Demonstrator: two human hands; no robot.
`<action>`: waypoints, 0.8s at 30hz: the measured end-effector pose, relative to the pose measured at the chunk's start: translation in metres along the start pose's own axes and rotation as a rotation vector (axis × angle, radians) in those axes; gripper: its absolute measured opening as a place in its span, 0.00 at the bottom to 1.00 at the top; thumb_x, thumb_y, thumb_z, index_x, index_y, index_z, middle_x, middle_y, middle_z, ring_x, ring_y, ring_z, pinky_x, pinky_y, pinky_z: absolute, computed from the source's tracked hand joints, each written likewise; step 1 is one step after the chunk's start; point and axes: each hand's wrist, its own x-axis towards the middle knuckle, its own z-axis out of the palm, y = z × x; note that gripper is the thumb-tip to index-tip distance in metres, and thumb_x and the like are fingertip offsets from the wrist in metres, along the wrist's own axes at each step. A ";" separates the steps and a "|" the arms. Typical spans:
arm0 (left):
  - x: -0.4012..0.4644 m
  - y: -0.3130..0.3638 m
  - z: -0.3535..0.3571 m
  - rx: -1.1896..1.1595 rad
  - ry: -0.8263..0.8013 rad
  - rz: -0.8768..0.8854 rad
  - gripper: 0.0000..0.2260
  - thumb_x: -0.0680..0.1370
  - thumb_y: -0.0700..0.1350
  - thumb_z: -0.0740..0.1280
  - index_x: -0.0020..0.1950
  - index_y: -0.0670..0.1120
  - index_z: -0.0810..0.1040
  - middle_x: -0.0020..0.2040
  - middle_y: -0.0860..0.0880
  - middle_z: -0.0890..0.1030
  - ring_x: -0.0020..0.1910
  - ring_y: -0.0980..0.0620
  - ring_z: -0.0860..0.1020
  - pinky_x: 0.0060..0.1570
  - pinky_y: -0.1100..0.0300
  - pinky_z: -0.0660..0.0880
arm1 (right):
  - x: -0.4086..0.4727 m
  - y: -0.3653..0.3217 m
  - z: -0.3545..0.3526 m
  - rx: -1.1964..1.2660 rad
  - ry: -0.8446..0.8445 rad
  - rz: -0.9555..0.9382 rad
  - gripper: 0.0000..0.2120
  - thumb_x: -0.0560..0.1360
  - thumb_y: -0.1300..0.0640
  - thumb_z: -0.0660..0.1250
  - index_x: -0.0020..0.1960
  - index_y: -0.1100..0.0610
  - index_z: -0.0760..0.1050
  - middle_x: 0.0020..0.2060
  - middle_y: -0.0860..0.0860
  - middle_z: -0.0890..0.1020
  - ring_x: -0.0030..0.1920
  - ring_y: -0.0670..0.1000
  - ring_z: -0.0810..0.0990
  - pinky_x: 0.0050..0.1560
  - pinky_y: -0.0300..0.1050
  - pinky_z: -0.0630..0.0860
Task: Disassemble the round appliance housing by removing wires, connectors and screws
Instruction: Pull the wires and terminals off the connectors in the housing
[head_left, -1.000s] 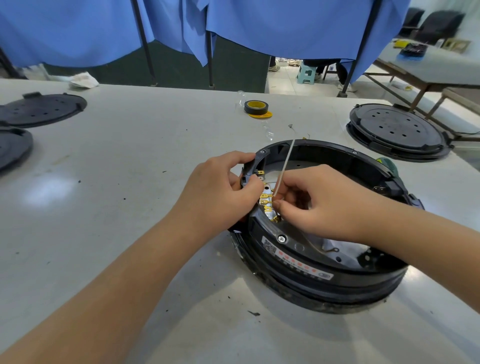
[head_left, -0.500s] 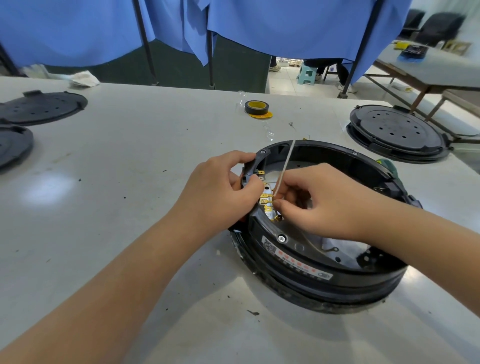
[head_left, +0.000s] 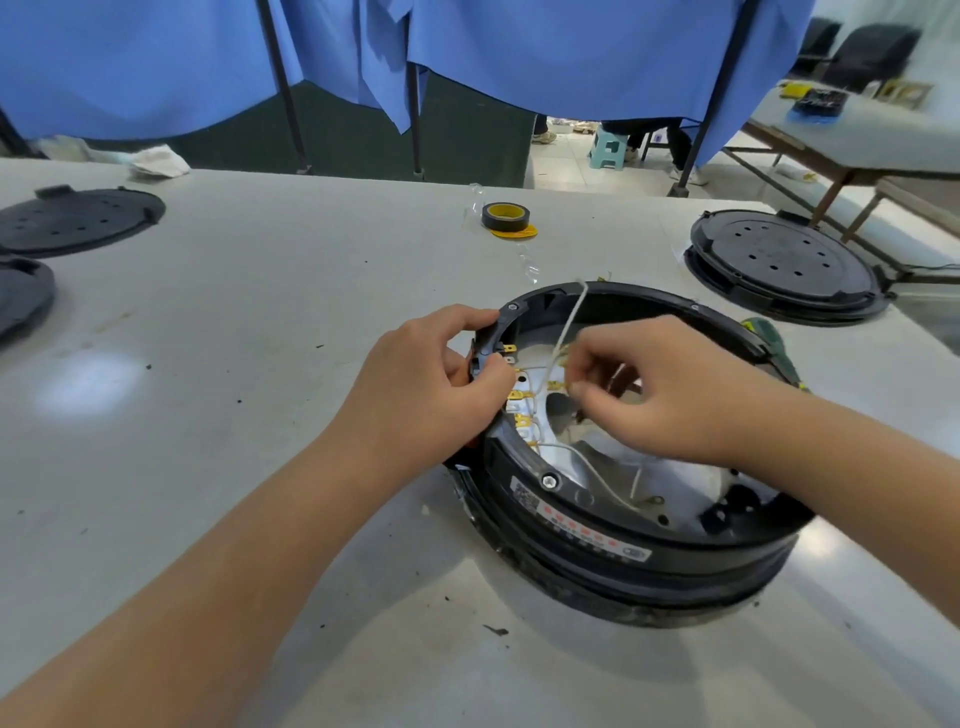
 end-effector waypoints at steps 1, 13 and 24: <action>0.000 0.001 0.000 -0.002 -0.002 -0.002 0.13 0.74 0.44 0.66 0.58 0.53 0.78 0.19 0.54 0.66 0.21 0.56 0.64 0.27 0.72 0.66 | 0.001 -0.002 0.002 0.002 0.018 -0.007 0.04 0.71 0.56 0.65 0.39 0.48 0.75 0.32 0.44 0.80 0.35 0.43 0.78 0.39 0.42 0.77; 0.000 0.000 -0.001 0.008 0.006 -0.010 0.14 0.75 0.44 0.65 0.59 0.52 0.79 0.19 0.54 0.66 0.21 0.56 0.64 0.27 0.71 0.66 | 0.003 -0.006 -0.006 0.101 0.063 0.092 0.06 0.75 0.57 0.68 0.44 0.49 0.83 0.33 0.35 0.81 0.36 0.34 0.78 0.36 0.24 0.70; -0.001 -0.002 0.001 0.004 0.018 -0.023 0.13 0.74 0.44 0.65 0.58 0.54 0.79 0.20 0.53 0.66 0.21 0.56 0.65 0.28 0.71 0.67 | -0.007 -0.012 -0.025 0.149 0.038 0.161 0.07 0.73 0.56 0.71 0.42 0.45 0.83 0.34 0.40 0.84 0.35 0.38 0.81 0.38 0.29 0.73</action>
